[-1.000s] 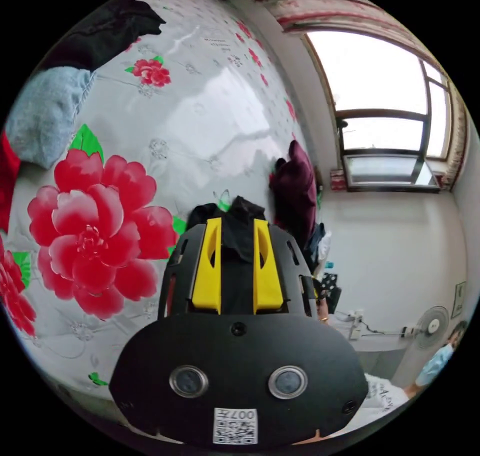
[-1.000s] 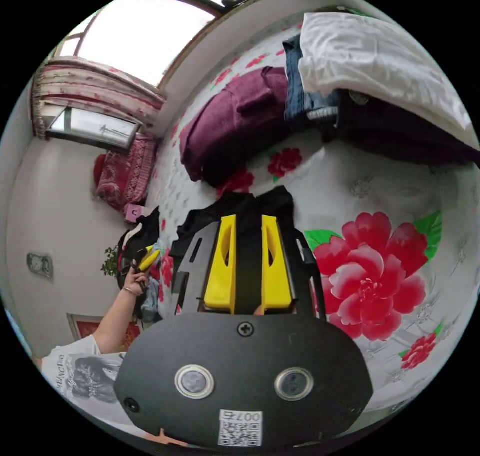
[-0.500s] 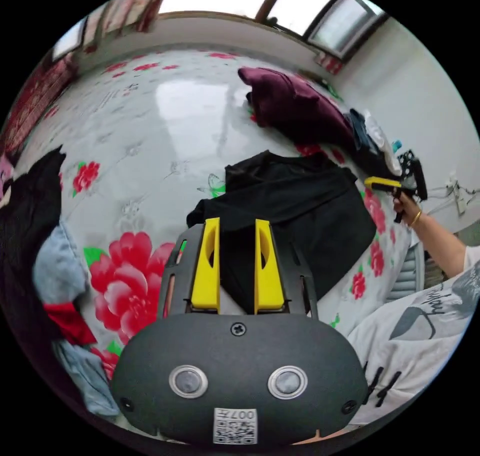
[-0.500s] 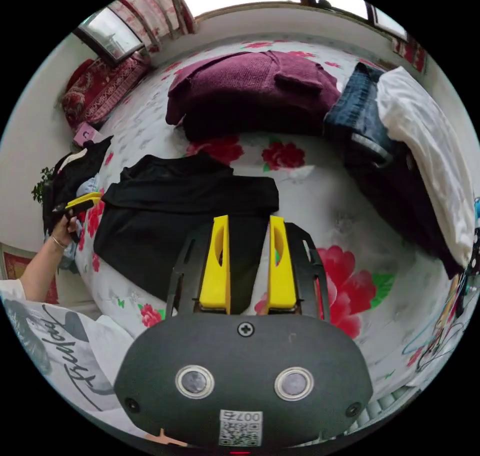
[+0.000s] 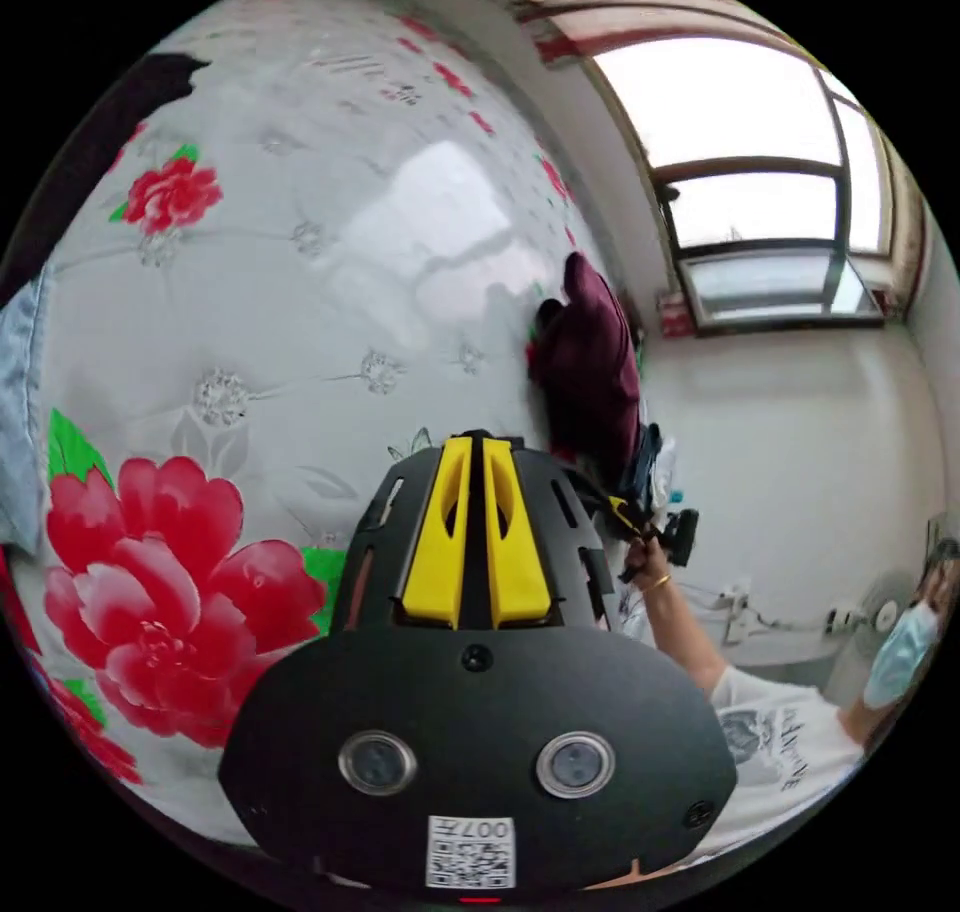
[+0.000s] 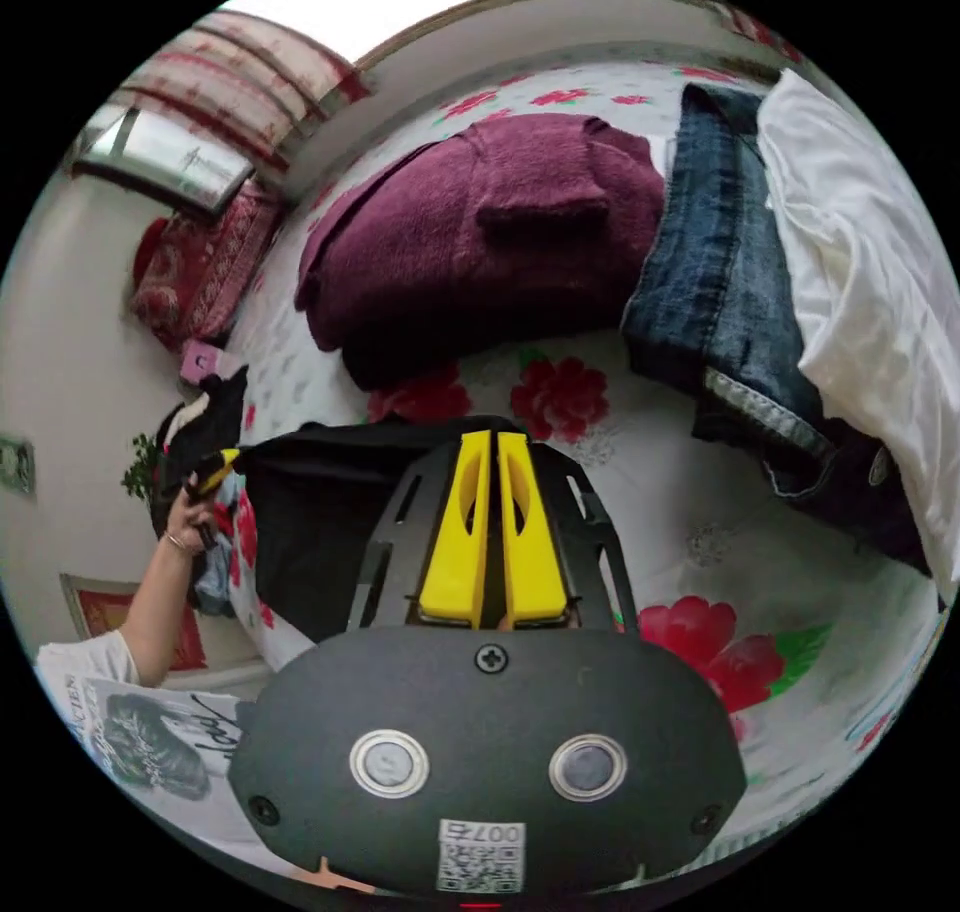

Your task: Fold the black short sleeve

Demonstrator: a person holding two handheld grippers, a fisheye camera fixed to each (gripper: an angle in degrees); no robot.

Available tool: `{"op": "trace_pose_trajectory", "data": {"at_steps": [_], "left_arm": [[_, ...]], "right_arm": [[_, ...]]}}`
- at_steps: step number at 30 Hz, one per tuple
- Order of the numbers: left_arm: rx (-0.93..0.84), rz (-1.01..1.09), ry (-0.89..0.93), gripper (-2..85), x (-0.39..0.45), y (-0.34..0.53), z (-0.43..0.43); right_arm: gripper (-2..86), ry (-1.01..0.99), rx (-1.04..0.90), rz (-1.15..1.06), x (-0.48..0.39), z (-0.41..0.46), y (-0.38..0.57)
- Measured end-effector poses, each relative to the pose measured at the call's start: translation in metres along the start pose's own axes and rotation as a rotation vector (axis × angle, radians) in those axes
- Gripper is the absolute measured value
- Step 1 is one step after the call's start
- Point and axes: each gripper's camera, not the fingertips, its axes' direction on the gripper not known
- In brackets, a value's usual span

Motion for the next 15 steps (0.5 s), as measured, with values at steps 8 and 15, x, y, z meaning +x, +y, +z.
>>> {"op": "trace_pose_trajectory", "data": {"at_steps": [8, 15], "left_arm": [[0.049, -0.005, -0.171, 6.6, 0.001, 0.027, -0.007], [0.047, -0.027, -0.302, 7.4, -0.012, 0.148, -0.038]], "right_arm": [[5.5, -0.069, 0.071, 0.139, 0.055, -0.021, 0.075], [7.9, -0.248, 0.086, 0.421, 0.115, -0.048, 0.273]]}}
